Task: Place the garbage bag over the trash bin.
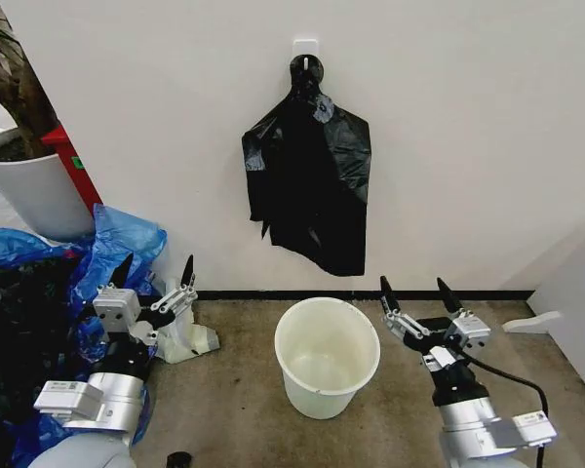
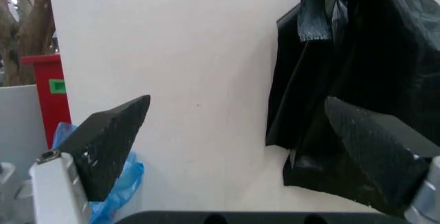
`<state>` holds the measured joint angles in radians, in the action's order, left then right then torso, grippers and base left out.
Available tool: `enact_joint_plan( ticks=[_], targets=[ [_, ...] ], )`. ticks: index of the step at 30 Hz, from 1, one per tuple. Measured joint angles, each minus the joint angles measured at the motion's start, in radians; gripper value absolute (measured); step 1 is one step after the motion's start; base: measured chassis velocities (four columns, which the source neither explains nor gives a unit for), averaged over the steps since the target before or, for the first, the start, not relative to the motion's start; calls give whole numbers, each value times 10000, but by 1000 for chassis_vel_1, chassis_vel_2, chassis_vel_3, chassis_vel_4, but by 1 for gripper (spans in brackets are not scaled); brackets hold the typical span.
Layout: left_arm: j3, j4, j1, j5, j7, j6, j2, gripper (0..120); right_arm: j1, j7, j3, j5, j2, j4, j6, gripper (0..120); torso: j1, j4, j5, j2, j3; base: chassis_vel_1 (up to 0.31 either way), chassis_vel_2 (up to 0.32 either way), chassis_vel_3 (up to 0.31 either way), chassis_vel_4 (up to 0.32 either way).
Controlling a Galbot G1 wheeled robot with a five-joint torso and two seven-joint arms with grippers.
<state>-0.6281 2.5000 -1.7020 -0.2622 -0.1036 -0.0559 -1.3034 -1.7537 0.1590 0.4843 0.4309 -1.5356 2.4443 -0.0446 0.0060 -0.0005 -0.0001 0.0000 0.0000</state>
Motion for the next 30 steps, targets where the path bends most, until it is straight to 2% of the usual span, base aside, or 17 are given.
enact_joint_plan(
  ticks=[2, 3, 7, 8, 9, 11, 14, 18, 21, 25, 29, 30],
  targets=[
    [-1, 0, 20, -57, 0, 12, 18, 100, 486, -427, -608, 1280, 17, 250, 600, 100, 0, 2, 0, 0, 0, 0, 0, 0, 0],
    [-1, 0, 20, -57, 0, 12, 18, 100, 486, -427, -608, 1280, 17, 250, 600, 100, 0, 2, 0, 0, 0, 0, 0, 0, 0],
    [105, -138, 439, -319, 58, 32, 315, 100, 1406, -1431, -1977, 2350, 120, 525, 1181, 100, 0, 6, 0, 0, 1, 0, 0, 0, 0],
    [143, -269, 635, -424, 76, 31, 428, 100, 1523, -1514, -2142, 2380, 132, 546, 1232, 100, 0, 2, -1, 0, 0, 0, 0, 0, 0],
    [161, -378, 749, -504, 95, 31, 528, 100, 1752, -1655, -2318, 2475, 185, 550, 1313, 100, 0, -15, -2, 0, 1, 0, 0, 0, 0],
    [164, -439, 767, -567, 104, 32, 562, 100, 2040, -1777, -2413, 2642, 253, 550, 1429, 100, 0, -7, -2, 0, 1, 0, 0, 0, 0],
    [145, -473, 749, -800, 63, 75, 622, 100, 3341, -2186, -2424, 3749, 632, 194, 1882, 100, 1, 7, 1, -1, 1, 0, 0, 0, 0],
    [78, -195, 811, -1093, -7, 131, 700, 100, 4737, -2701, -2452, 5326, 1378, -454, 1996, 100, 1, 2, 2, 0, 1, 0, 0, 0, 0],
    [50, -47, 880, -1272, -49, 119, 755, 100, 5476, -3095, -2632, 5955, 1630, -784, 2022, 100, 0, 1, 3, 0, 1, 0, 0, 0, 0],
    [1, -55, 892, -1684, -369, 341, 843, 100, 6836, -3993, -3132, 7027, 1526, -1505, 2006, 100, 1, 3, 1, -1, 1, 0, 0, 0, 0],
    [-52, -141, 896, -1933, -446, 457, 962, 100, 7550, -4759, -3443, 7866, 1363, -1859, 1894, 100, 1, 1, -1, -1, 1, 0, 0, 0, 0],
    [-97, -200, 915, -2096, -453, 468, 1116, 100, 8202, -5385, -3655, 8583, 1240, -2212, 1707, 100, 1, 5, 1, -1, 2, 0, 0, 0, 0]
  ],
)
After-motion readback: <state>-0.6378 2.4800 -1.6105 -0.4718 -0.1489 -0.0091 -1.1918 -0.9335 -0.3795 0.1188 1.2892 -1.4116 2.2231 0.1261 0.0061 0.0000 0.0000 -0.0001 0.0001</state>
